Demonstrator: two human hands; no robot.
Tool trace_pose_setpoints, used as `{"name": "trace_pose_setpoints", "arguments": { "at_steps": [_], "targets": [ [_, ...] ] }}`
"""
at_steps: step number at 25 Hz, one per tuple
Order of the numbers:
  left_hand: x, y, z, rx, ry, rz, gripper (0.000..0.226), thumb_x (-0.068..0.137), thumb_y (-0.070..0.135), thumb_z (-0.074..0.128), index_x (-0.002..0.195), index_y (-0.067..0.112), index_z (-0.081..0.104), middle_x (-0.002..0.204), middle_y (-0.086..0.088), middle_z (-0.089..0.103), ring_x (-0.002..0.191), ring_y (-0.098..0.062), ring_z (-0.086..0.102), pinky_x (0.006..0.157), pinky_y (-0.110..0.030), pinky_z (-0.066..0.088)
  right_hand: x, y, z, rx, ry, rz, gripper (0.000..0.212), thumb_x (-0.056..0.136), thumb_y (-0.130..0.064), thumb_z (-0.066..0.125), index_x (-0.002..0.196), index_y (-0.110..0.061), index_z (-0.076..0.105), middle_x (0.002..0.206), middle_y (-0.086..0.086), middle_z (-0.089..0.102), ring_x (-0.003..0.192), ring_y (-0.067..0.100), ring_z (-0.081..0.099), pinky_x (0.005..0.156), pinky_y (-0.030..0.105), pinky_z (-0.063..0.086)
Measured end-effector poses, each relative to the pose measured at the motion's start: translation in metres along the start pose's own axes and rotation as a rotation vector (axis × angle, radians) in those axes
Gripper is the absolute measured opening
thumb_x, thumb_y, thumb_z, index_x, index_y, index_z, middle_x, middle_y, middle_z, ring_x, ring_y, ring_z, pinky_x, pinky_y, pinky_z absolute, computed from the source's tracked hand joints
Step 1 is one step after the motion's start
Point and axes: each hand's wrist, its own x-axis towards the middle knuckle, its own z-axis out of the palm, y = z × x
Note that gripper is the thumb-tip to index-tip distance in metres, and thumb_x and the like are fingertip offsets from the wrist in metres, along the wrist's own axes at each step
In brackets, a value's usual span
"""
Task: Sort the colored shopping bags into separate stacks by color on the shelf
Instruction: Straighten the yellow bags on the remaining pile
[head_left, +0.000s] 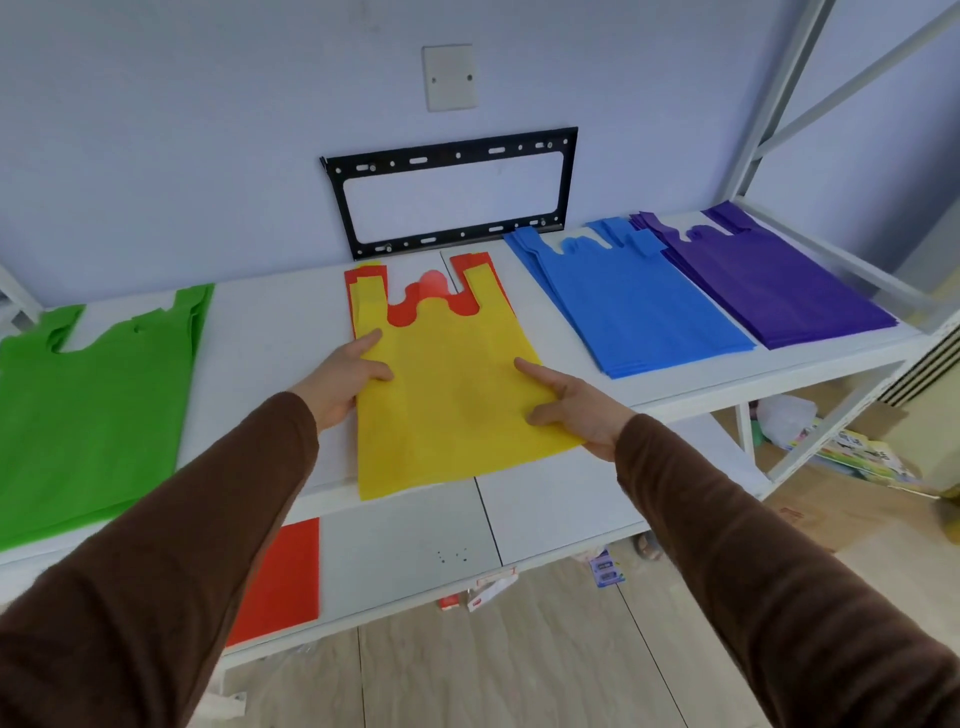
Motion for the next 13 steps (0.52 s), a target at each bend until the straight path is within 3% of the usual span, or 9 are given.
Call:
{"name": "trace_pose_setpoints", "arguments": {
  "at_steps": [4,6,8,10,13],
  "targets": [
    [-0.061,-0.032,-0.004,0.051,-0.023,0.060,0.086,0.088,-0.004,0.060,0.154,0.033,0.020,0.146,-0.002,0.048,0.115,-0.023,0.061,0.088,-0.039,0.054,-0.063,0.036,0.028,0.026,0.014,-0.011,0.069,0.089,0.002,0.060,0.144,-0.034,0.042,0.140,-0.001,0.053,0.119,0.028,0.059,0.102,0.043,0.048],
    [-0.103,-0.064,-0.007,0.120,-0.026,0.089,0.089,0.084,0.001,0.065,0.153,0.037,0.022,0.153,0.002,0.039,0.128,-0.022,0.052,0.101,-0.042,0.049,-0.099,0.060,0.052,0.070,0.051,-0.014,0.064,0.089,-0.001,0.062,0.142,-0.033,0.046,0.135,-0.001,0.059,0.115,0.028,0.063,0.100,0.045,0.050],
    [-0.147,-0.099,-0.009,0.170,0.010,0.148,0.087,0.083,0.004,0.068,0.152,0.037,0.026,0.158,0.006,0.028,0.140,-0.017,0.036,0.112,-0.036,0.037,-0.135,0.088,0.081,0.126,0.131,-0.010,0.060,0.088,-0.003,0.064,0.140,-0.029,0.050,0.133,0.001,0.061,0.113,0.028,0.064,0.098,0.045,0.051],
    [-0.191,-0.135,-0.009,0.162,0.028,0.199,0.082,0.087,0.002,0.066,0.152,0.037,0.028,0.159,0.009,0.024,0.144,-0.010,0.026,0.116,-0.033,0.028,-0.167,0.121,0.109,0.171,0.158,0.023,0.058,0.088,-0.002,0.064,0.139,-0.027,0.052,0.131,0.001,0.062,0.113,0.028,0.064,0.098,0.046,0.051],
    [-0.244,-0.196,-0.010,0.148,0.002,0.142,0.081,0.090,0.002,0.064,0.152,0.039,0.027,0.157,0.016,0.022,0.142,-0.006,0.024,0.117,-0.037,0.028,-0.208,0.175,0.144,0.120,0.118,0.117,0.061,0.086,-0.002,0.065,0.136,-0.034,0.054,0.131,0.000,0.062,0.113,0.029,0.064,0.099,0.047,0.051]
  ]
}}
